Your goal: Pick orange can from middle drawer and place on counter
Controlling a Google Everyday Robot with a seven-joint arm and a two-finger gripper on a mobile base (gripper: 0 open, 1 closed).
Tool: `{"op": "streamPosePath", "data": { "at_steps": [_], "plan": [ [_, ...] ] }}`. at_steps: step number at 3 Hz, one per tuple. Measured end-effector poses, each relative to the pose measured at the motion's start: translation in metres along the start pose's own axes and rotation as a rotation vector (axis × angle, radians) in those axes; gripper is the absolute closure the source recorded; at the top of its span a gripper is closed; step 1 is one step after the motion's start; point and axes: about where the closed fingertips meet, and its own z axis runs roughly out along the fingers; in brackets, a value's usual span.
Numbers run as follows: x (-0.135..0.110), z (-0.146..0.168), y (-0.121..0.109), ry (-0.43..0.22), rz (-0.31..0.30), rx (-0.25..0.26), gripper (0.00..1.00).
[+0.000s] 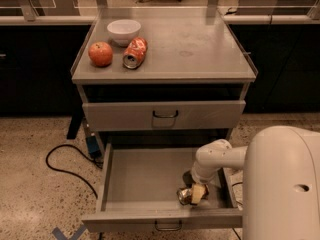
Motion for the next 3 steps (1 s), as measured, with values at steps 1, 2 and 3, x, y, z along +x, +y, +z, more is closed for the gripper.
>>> {"op": "streamPosePath", "data": {
  "at_steps": [1,2,3],
  "plan": [
    [0.000,0.000,0.000,0.000,0.000,0.000,0.65],
    [0.000,0.000,0.000,0.000,0.000,0.000,0.89],
    [-0.009,-0.015,-0.003,0.014,-0.033,0.018,1.00]
  ]
}}
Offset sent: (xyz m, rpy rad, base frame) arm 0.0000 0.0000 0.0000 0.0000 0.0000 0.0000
